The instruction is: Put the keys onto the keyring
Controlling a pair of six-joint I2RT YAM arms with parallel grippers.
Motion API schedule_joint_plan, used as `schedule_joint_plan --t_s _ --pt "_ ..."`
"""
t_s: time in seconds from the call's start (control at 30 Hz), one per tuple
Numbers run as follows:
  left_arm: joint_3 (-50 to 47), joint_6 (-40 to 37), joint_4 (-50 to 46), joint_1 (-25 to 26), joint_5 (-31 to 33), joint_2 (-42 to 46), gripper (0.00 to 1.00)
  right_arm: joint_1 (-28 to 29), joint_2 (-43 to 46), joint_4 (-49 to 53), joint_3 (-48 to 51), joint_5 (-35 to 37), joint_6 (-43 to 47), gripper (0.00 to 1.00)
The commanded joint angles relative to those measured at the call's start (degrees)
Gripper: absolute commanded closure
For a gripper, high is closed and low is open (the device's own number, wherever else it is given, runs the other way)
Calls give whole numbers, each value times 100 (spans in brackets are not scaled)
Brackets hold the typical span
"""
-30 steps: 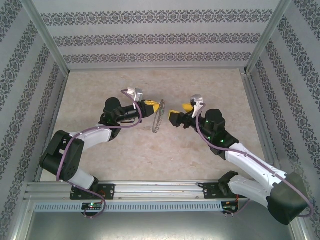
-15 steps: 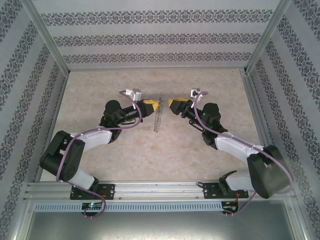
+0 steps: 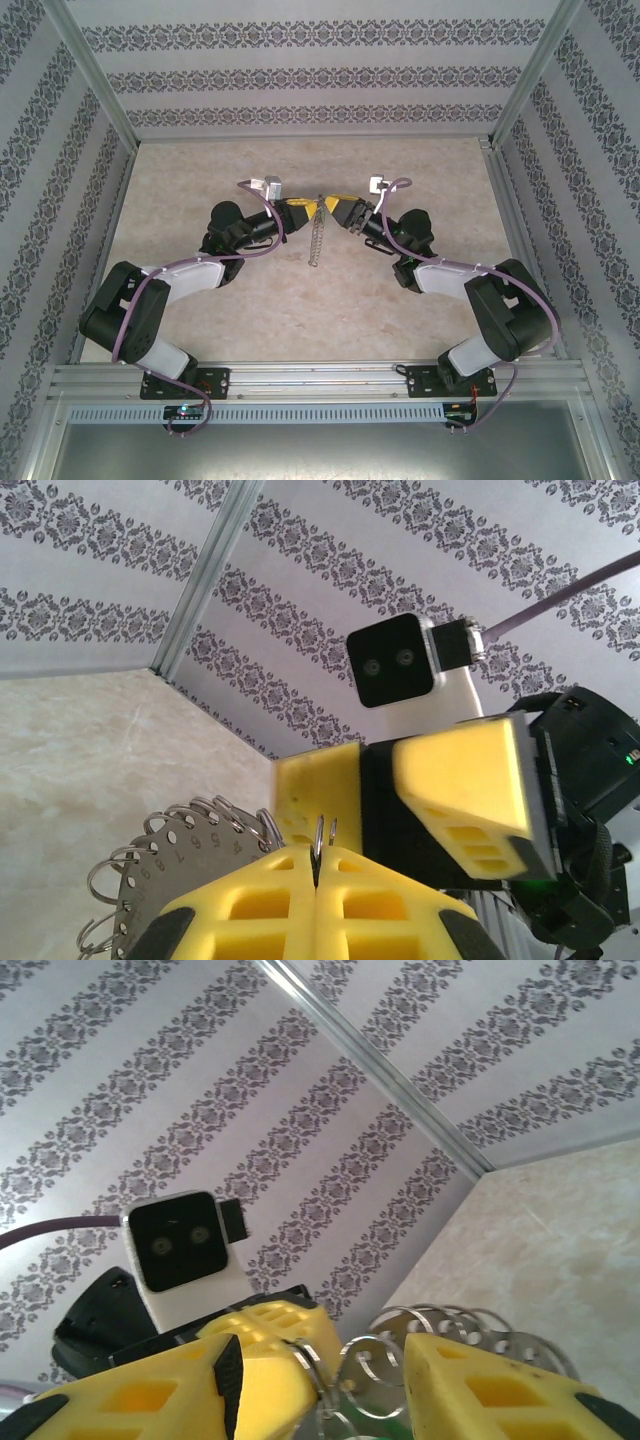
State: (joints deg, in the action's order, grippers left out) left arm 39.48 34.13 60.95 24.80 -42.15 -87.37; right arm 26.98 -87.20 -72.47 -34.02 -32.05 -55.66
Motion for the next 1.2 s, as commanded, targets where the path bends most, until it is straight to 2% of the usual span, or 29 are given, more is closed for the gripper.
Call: schedule_joint_plan --t_s 0.0,0.6,1.17 --pt "77 99 440 69 76 164 100 85 -39 -475 17 -76 -31 53" --pt "121 205 475 70 77 159 100 232 -346 -564 -102 -202 -57 56" --pt "37 170 454 77 80 183 100 299 -107 -150 -201 -323 206 67"
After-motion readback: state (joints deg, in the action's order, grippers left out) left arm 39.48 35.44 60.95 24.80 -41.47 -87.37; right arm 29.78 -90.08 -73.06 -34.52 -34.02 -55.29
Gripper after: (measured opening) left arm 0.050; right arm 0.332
